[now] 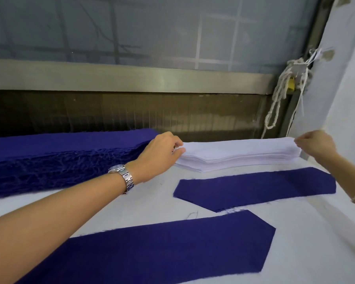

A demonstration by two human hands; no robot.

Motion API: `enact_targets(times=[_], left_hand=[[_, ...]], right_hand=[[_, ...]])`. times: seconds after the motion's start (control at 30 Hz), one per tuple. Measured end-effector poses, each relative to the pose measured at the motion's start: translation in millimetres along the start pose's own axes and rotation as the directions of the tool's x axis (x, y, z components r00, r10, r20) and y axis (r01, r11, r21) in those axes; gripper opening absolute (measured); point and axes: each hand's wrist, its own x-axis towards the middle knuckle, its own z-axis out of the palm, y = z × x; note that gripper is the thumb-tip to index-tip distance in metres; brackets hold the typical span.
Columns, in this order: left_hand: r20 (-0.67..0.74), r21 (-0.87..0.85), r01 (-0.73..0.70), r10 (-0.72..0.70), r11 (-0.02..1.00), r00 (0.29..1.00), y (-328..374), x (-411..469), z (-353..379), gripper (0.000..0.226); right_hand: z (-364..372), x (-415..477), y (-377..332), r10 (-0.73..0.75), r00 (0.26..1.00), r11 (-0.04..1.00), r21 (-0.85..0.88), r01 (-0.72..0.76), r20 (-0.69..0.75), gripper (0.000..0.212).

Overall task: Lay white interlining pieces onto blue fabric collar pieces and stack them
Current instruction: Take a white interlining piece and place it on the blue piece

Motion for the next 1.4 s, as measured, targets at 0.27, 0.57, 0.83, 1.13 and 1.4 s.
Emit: enact_targets(times=[0.27,0.57,0.83,1.13,1.4], left_hand=[[0.114,0.061,-0.006,-0.001,0.998,0.994,-3,38,18,0.027],[0.105,0.059,0.043,-0.049,0.997,0.993,-5,58,34,0.028],[0.109,0.015,0.112,-0.113,0.994,0.988,-7,67,40,0.023],[0.144,-0.015,0.128,-0.125,0.992,0.982,-8,74,37,0.019],[0.176,-0.024,0.132,-0.126,0.991,0.976,-7,78,36,0.018]], right_hand=[[21,26,9,-0.029,0.999,0.995,-0.092,0.033,0.045,0.031],[30,43,10,-0.024,1.000,0.965,-0.260,0.022,-0.003,0.032],[38,46,16,-0.062,0.993,0.961,-0.274,0.032,-0.101,0.028],[36,44,12,-0.262,0.960,0.892,-0.404,0.202,-0.098,0.022],[35,48,17,-0.287,0.957,0.914,-0.310,0.260,-0.044,0.019]])
